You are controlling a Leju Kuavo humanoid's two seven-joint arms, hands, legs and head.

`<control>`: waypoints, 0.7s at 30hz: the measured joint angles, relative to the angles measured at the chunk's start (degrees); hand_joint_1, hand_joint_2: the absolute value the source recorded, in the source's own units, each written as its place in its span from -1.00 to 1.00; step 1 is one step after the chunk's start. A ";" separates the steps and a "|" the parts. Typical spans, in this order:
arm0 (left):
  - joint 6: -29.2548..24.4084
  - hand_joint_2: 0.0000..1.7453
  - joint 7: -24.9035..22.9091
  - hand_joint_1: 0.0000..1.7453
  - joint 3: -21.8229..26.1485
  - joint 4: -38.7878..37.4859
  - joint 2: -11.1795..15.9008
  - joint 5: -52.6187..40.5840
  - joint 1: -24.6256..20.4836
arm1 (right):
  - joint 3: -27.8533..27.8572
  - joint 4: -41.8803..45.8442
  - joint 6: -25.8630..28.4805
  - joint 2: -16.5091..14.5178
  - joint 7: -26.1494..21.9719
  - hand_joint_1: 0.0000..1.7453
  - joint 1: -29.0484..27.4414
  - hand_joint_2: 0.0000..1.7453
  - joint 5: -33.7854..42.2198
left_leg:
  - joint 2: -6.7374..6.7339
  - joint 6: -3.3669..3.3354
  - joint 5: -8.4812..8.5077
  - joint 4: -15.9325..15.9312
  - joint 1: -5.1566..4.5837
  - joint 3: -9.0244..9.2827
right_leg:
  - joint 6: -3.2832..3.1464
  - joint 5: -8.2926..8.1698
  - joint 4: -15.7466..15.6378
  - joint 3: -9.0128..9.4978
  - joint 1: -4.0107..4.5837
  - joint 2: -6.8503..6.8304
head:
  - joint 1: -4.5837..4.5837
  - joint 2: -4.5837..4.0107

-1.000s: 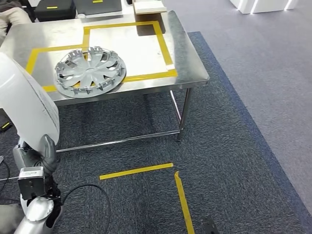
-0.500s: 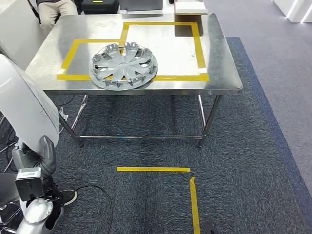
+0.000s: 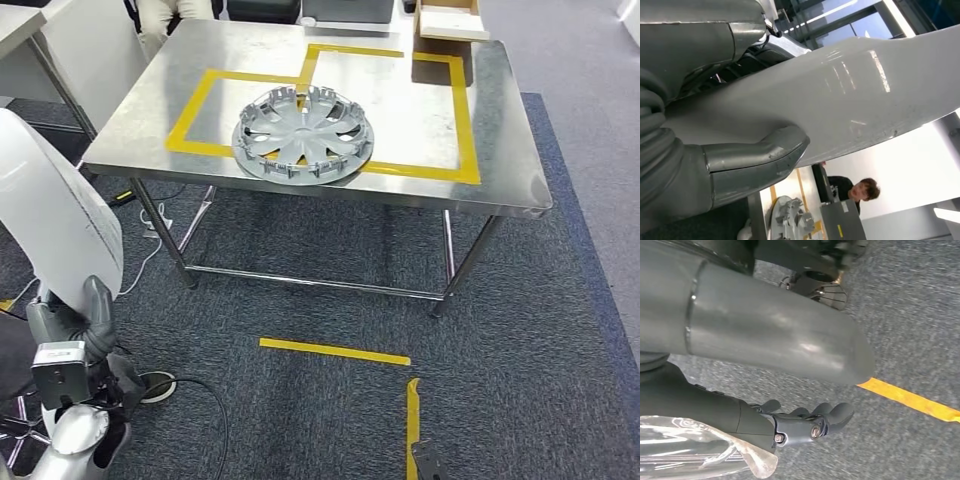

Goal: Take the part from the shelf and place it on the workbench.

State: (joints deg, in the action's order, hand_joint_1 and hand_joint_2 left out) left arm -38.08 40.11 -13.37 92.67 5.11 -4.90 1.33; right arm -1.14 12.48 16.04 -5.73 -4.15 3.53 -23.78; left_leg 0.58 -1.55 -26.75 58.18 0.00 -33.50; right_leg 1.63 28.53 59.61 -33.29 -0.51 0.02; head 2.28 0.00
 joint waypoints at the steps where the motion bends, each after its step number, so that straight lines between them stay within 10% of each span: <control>1: 0.06 1.00 0.00 1.00 0.03 0.00 0.00 0.09 0.01 | 0.00 0.00 0.02 0.01 -0.20 -1.00 0.06 -1.00 0.16 | 0.08 0.27 -0.05 0.06 -0.07 -0.07 | -0.16 -0.22 -1.56 0.78 0.07 0.06 | 0.03 0.00; 5: 0.41 1.00 0.00 1.00 0.17 0.04 -0.03 0.30 0.04 | 0.04 0.00 -0.04 0.01 -0.67 -1.00 0.07 -1.00 0.57 | 0.11 1.58 -0.69 0.88 0.08 -0.37 | -1.17 -0.23 -2.61 1.52 -0.05 0.01 | 0.16 0.00; 9: 0.45 1.00 0.00 1.00 0.45 0.11 0.02 0.29 0.08 | 0.08 0.00 -0.31 0.00 -0.75 -1.00 0.11 -1.00 0.59 | 0.00 2.73 -6.31 13.62 0.49 -6.34 | -2.09 0.41 -2.90 2.23 -0.18 -0.13 | 0.40 0.00; 11: 0.48 1.00 0.00 1.00 0.53 0.11 0.02 0.26 0.31 | 0.10 0.00 -0.37 0.00 -0.82 -1.00 -0.10 -1.00 0.59 | -0.02 2.88 -5.77 16.21 0.60 -7.88 | -2.02 0.99 -2.88 2.91 -0.17 -0.16 | 0.41 0.00; 15: 0.52 1.00 0.00 1.00 0.59 0.14 0.01 0.21 0.34 | 0.18 0.00 -0.40 0.00 -1.03 -1.00 -0.20 -1.00 0.62 | -0.33 2.27 0.88 3.26 0.52 -2.08 | -1.12 2.56 -2.87 4.51 -0.03 -0.20 | 0.44 0.01; 21: 0.57 1.00 0.00 1.00 0.67 0.43 -0.02 0.19 0.48 | 0.21 0.02 -0.44 0.00 -1.32 -1.00 -0.08 -1.00 0.66 | -0.12 -0.27 -1.24 -0.11 0.45 0.94 | 0.89 3.71 -0.21 4.31 -0.02 -0.18 | -0.12 0.01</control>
State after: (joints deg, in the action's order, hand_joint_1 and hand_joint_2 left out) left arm -37.51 40.11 -12.70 93.11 5.10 -4.70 1.81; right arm -0.93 12.50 15.61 -5.73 -5.47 3.46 -23.12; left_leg 0.45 -1.82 -27.98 58.07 0.45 -32.57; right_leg 2.52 32.25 59.40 -28.97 -0.53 -0.16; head 2.17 0.01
